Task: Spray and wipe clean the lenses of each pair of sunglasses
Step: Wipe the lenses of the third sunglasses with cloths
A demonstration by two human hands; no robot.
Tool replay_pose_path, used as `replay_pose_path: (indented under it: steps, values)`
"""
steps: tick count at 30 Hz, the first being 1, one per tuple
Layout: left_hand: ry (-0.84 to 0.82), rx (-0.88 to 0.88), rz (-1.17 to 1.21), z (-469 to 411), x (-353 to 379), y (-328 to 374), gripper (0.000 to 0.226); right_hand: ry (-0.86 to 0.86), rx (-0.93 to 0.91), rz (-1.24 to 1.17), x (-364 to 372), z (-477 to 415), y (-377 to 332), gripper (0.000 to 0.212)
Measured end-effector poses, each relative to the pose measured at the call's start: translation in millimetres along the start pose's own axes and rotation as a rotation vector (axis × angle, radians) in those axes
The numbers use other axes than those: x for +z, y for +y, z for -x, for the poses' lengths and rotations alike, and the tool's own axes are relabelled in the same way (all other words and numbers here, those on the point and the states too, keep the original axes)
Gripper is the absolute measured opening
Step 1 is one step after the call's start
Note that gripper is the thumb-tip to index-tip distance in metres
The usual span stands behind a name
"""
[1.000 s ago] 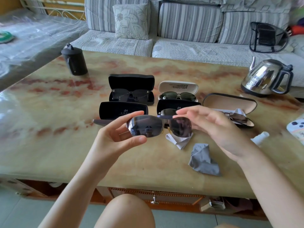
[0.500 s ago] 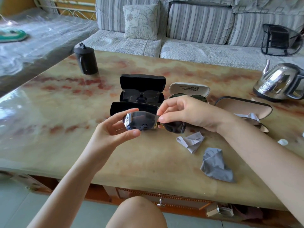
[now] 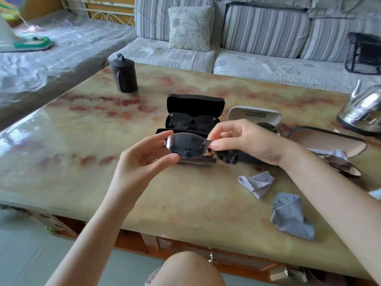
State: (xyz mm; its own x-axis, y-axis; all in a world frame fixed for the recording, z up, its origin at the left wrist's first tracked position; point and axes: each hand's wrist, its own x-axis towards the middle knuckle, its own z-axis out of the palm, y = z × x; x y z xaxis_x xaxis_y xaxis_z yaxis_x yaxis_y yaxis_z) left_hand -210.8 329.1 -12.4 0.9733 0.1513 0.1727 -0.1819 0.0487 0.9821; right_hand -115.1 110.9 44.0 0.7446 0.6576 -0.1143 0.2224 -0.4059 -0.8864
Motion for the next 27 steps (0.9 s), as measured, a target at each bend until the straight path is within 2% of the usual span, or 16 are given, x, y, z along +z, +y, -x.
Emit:
replay_pose_path:
  steps: [8,12,16,22,27]
  values:
    - [-0.042,0.094,-0.055,10.4,27.0,5.0,0.048,0.021,0.007,-0.131,-10.3,33.1,14.4,0.014]
    - [-0.018,0.063,-0.016,13.9,35.8,-1.0,0.047,0.045,0.044,-0.168,-11.1,49.5,10.0,0.015]
    - [-0.068,-0.002,0.062,16.6,41.7,-5.9,0.046,0.096,0.078,-0.155,-9.5,61.9,-2.7,0.009]
    - [-0.101,-0.024,0.111,19.5,46.9,-10.9,0.045,0.145,0.103,-0.097,-5.8,71.1,-9.6,0.015]
    - [-0.123,0.011,0.117,22.8,53.4,-10.2,0.057,0.143,0.095,-0.128,-4.5,75.2,-1.8,0.012]
